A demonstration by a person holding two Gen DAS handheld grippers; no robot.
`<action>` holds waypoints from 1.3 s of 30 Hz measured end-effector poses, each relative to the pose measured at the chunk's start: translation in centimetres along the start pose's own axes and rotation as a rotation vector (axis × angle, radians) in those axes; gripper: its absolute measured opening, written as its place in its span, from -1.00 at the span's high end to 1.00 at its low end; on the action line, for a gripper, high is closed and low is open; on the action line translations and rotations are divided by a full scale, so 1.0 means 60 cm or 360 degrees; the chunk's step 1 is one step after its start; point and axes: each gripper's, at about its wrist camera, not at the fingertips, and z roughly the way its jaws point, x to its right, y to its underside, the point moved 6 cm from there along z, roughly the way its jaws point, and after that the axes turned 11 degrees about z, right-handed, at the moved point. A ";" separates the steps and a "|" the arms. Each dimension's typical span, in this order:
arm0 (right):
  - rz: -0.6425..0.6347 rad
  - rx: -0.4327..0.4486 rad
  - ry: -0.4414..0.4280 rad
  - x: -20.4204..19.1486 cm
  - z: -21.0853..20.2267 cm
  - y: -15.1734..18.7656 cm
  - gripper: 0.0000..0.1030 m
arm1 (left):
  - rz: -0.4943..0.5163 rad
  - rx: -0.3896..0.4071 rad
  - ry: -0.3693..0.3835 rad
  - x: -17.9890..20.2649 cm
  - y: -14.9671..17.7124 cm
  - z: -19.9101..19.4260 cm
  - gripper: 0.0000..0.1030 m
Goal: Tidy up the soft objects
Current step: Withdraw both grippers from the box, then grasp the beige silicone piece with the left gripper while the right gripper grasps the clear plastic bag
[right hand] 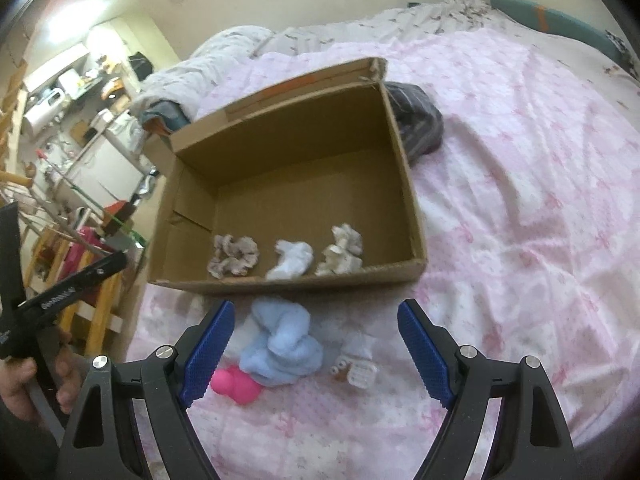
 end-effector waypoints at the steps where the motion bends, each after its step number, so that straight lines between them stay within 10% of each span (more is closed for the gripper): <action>1: 0.0007 -0.0009 0.0015 0.003 0.003 0.002 -0.72 | -0.0020 -0.0053 0.0030 -0.003 0.007 0.011 -0.45; 17: 0.0155 -0.0079 0.0119 0.043 0.022 0.000 -0.72 | 0.0214 -0.0581 0.0236 0.126 0.089 0.144 -0.43; 20: 0.0181 -0.0092 0.0116 0.047 0.026 -0.001 -0.72 | 0.0228 -0.0626 0.0194 0.136 0.097 0.164 -0.10; 28: 0.0186 -0.0112 0.0114 0.048 0.031 -0.002 -0.72 | 0.0195 -0.0644 0.0190 0.124 0.113 0.162 0.82; 39: 0.0238 -0.0129 0.0068 0.055 0.030 -0.005 -0.72 | 0.0055 -0.0496 0.0333 0.090 0.089 0.069 0.83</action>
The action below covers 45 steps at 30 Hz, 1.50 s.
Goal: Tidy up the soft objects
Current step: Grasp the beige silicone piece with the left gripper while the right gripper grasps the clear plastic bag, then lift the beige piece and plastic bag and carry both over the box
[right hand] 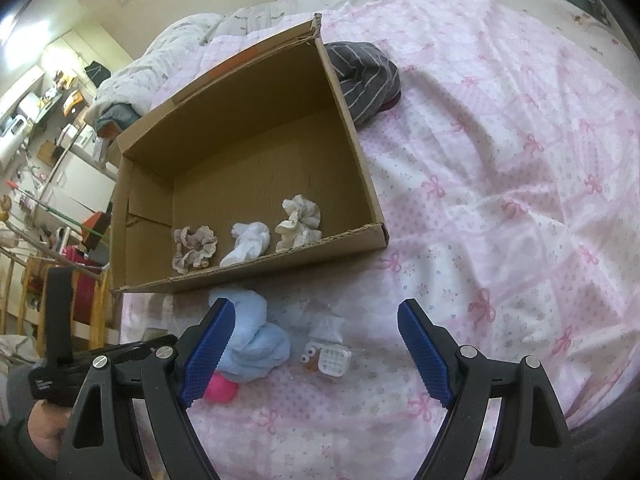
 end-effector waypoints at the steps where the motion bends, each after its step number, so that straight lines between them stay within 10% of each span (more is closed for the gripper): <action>1: 0.0018 -0.0006 -0.0014 0.003 -0.001 -0.001 -0.72 | 0.0014 0.0036 -0.0020 -0.001 -0.001 -0.014 0.83; 8: 0.0074 -0.0191 0.0019 0.029 0.030 0.017 -0.37 | 0.0001 0.0122 -0.0088 -0.038 0.006 -0.049 0.83; 24: -0.0274 -0.0412 0.0312 -0.001 0.132 0.069 -0.25 | -0.0039 0.0112 -0.0100 -0.022 -0.004 -0.029 0.81; 31: -0.0365 -0.0394 0.0322 -0.018 0.135 0.078 0.46 | -0.0059 0.0106 -0.0145 -0.031 0.000 -0.025 0.81; 45: -0.0349 -0.0207 0.0214 -0.037 0.088 0.068 0.69 | -0.0132 0.0188 -0.0222 -0.061 0.004 -0.045 0.81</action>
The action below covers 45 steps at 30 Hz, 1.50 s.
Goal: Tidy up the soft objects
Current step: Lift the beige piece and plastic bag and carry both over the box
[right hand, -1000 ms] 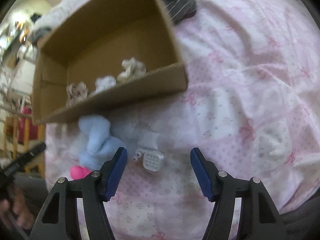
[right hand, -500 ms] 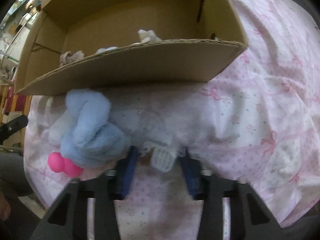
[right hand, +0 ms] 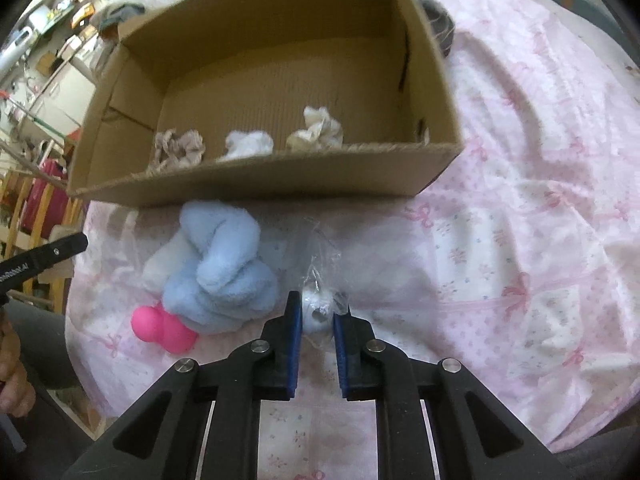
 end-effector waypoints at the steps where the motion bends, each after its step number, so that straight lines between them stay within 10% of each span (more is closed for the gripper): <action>1: 0.0013 0.0061 -0.0015 0.000 -0.013 -0.004 0.69 | -0.0003 0.0005 -0.0004 -0.002 -0.001 -0.001 0.81; 8: 0.0030 0.0445 -0.0236 -0.014 -0.118 -0.027 0.69 | 0.0014 0.0055 -0.0040 -0.002 -0.005 -0.010 0.81; 26: 0.0003 0.0650 -0.0491 -0.017 -0.210 -0.013 0.69 | -0.0018 0.0303 0.0018 0.013 -0.004 -0.097 0.81; 45: 0.0023 0.0724 -0.0536 -0.017 -0.238 -0.121 0.69 | 0.0183 0.0536 0.0044 0.076 -0.150 -0.170 0.81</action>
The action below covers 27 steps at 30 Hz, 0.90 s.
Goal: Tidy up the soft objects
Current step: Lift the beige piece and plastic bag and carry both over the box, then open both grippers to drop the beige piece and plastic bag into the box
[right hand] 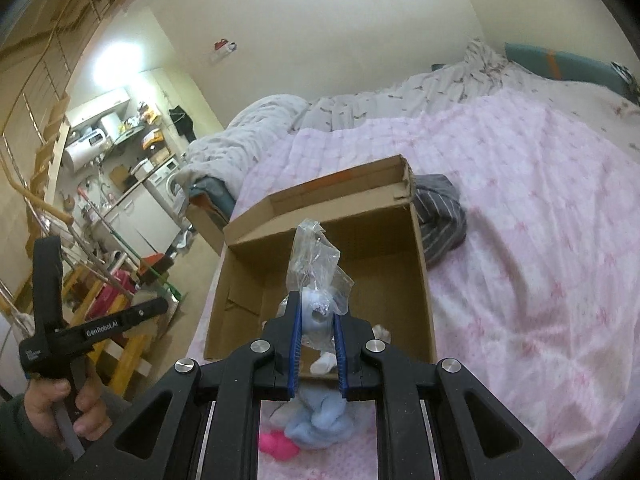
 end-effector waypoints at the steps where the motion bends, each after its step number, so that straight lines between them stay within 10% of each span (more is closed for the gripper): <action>1: -0.0011 -0.0013 0.0008 0.000 0.007 -0.003 0.69 | 0.0019 -0.0010 0.0006 0.007 -0.005 0.009 0.81; 27: 0.0041 -0.0373 0.0166 0.052 0.135 0.077 0.69 | 0.0089 -0.0197 0.0235 0.071 0.041 0.158 0.60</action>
